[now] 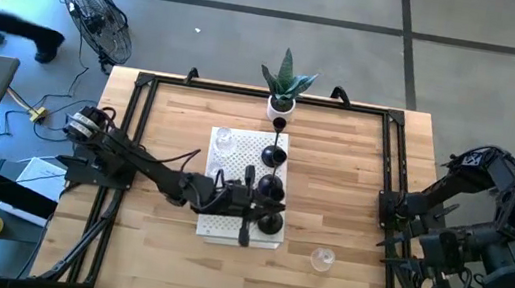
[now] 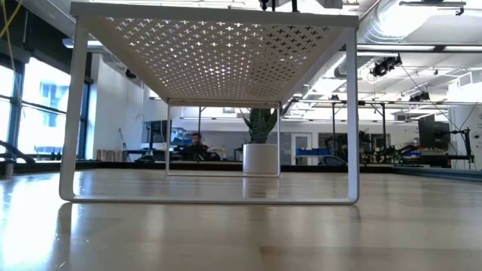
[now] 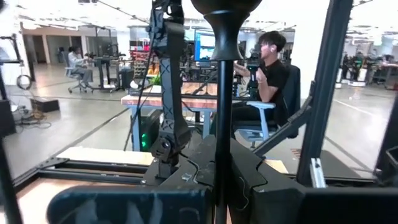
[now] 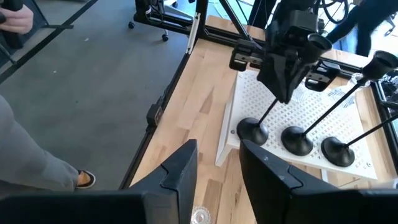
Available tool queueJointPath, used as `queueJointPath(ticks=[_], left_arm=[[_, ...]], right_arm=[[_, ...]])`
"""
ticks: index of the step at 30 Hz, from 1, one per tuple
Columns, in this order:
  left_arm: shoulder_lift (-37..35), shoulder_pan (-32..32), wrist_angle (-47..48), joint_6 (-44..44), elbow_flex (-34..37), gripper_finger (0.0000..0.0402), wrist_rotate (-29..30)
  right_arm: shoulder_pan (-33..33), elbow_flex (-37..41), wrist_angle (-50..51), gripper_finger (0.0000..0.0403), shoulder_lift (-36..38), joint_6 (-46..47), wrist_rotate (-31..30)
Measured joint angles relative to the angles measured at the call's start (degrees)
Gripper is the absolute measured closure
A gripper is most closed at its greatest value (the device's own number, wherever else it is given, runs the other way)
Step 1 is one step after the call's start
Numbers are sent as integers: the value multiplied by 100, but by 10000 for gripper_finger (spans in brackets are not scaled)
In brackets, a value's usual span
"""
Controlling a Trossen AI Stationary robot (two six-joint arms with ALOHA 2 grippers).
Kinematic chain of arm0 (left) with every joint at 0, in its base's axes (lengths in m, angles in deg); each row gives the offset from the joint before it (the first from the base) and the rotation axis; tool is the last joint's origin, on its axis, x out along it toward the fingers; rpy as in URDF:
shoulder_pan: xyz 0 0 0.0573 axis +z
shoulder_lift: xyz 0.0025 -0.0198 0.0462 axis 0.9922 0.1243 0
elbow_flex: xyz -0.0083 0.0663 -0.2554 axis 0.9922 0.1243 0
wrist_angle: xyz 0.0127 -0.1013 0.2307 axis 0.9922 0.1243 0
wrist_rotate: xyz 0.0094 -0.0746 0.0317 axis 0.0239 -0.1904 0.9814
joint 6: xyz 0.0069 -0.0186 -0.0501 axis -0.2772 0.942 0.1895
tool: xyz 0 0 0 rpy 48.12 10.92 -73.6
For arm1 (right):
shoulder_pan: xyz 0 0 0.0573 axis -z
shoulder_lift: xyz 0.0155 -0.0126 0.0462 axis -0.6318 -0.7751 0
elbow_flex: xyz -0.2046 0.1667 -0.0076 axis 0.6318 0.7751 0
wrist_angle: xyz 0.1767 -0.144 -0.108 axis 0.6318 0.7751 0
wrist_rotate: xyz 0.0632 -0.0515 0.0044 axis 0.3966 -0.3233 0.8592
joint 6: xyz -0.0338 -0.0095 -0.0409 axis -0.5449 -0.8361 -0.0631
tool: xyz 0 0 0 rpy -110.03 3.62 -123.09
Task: Pick & Place candle stick holders
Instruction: Put the black candle holder on the shelf aligned with the other black candle holders
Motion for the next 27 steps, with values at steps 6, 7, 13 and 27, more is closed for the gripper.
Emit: queueJointPath(ticks=[6,7,13,27], left_arm=[[-5,20,116,117,-3,394,-137],[-7,20,151,118,-7,394,-141],[-102,20,422,151,-15,394,-138],[-192,24,666,275,-20,394,-259]], right_arm=[[0,0,0,289,0,13,4],[0,0,0,289,0,13,2],[0,0,0,289,0,5,4],[0,0,0,289,0,-153,-4]])
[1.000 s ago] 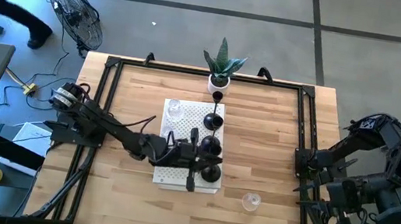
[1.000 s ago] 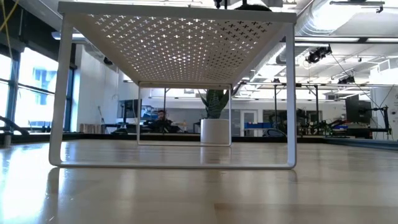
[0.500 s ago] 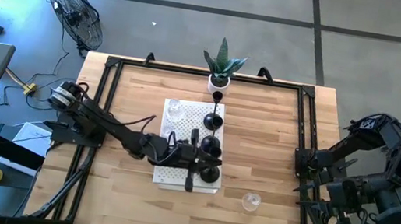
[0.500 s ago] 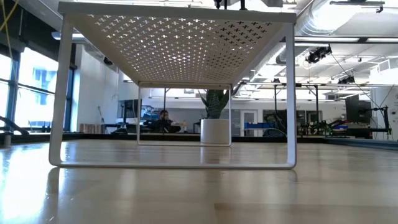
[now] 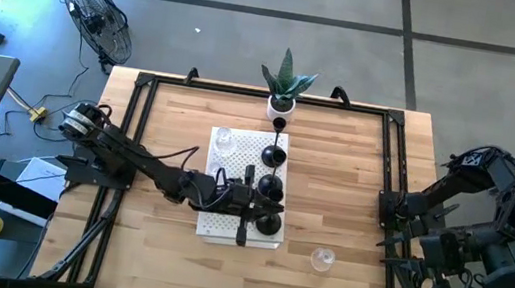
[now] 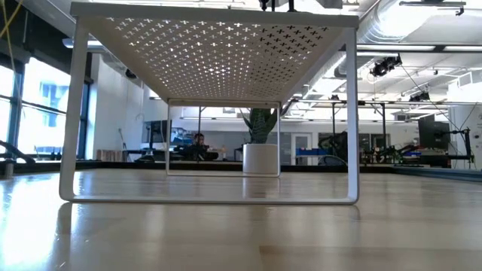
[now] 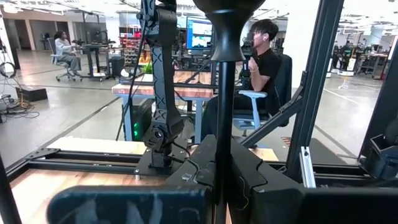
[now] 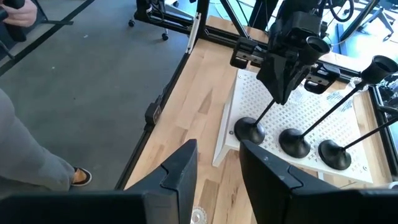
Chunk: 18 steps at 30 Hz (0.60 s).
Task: Pick & Place candle stick holders
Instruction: Put the black candle holder on the shelf aligned with the other black candle holders
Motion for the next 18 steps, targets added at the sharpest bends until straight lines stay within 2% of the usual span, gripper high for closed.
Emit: queueJointPath(ticks=[18], left_arm=[[9,-4,-30,-4,9,394,39]], right_arm=[[0,0,1,289,-2,-135,9]])
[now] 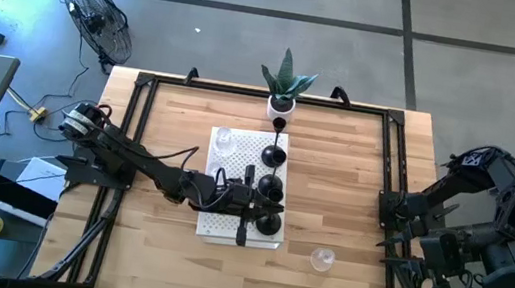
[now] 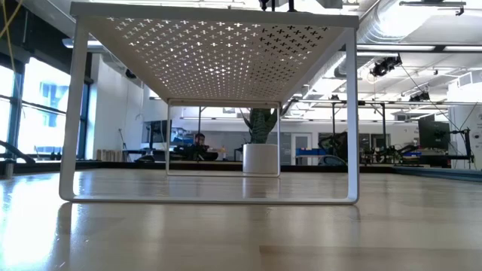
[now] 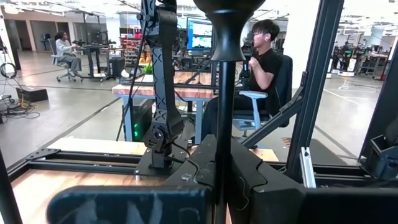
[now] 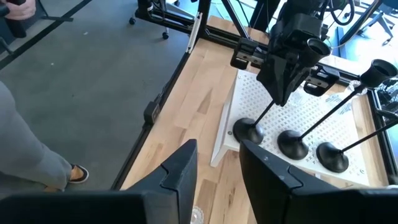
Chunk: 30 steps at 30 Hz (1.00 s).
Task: Pick & Place candle stick holders
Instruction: Put the black candle holder on the shelf aligned with the other black candle holders
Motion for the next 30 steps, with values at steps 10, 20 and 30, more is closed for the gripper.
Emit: queueJointPath(ticks=[10,20,30], left_arm=[[0,0,39,2,0,394,-65],[19,-2,153,554,25,369,112],[20,-2,372,777,23,294,77]], right_arm=[[0,0,-2,289,0,-126,2],[0,0,0,289,0,-126,4],[1,0,0,289,0,-119,131]])
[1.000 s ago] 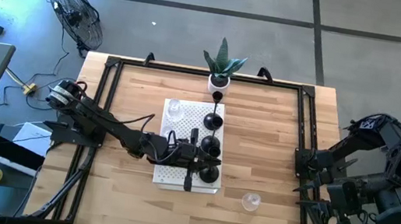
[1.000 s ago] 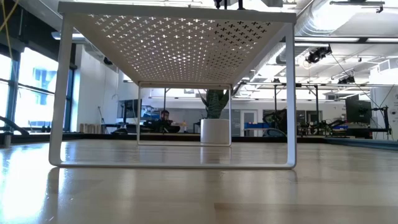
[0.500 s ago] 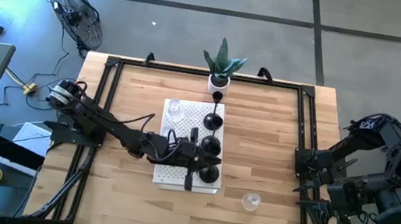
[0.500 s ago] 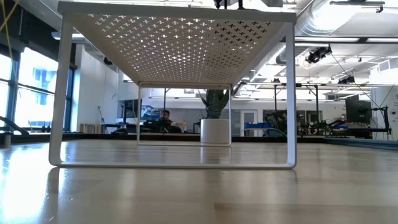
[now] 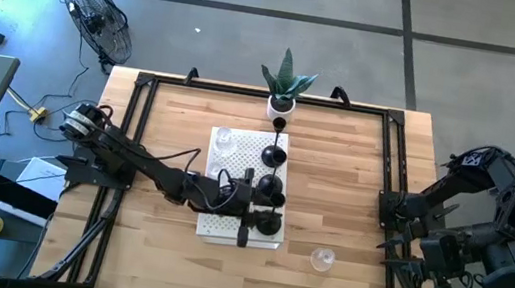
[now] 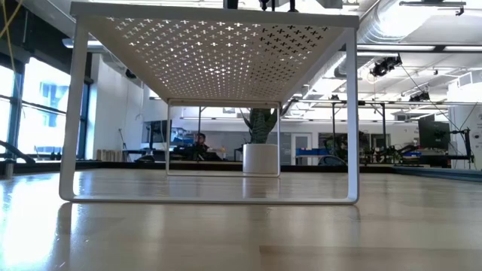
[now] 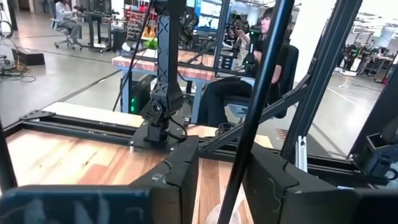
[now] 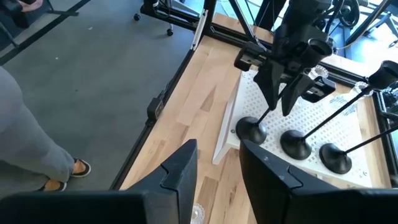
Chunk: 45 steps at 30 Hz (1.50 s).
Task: Pick & Place candle stick holders
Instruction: Put the black candle holder on the shelf aligned with the other black candle holders
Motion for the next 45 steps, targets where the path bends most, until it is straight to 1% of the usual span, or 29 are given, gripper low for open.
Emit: queueJointPath(ticks=[4,18,24,30,35,38,41,45], left_arm=[[0,0,-22,-10,-1,287,-10],[-7,-2,-18,-25,-12,286,-34],[-8,-118,-18,-64,-14,286,-80],[-11,-153,72,-181,-17,286,-7],[-21,-153,156,-181,-17,286,229],[-168,-153,372,-171,-19,286,224],[-415,-155,859,-125,-28,286,227],[-728,-153,1216,116,-28,286,53]], right_arm=[[-1,0,0,289,0,8,15],[-3,0,0,289,0,18,236],[-3,0,-1,289,0,37,286],[-3,0,0,289,0,37,304],[-3,0,0,289,0,31,308],[-4,0,0,289,0,28,308],[-6,0,0,289,0,17,308],[-5,0,0,289,0,14,308]])
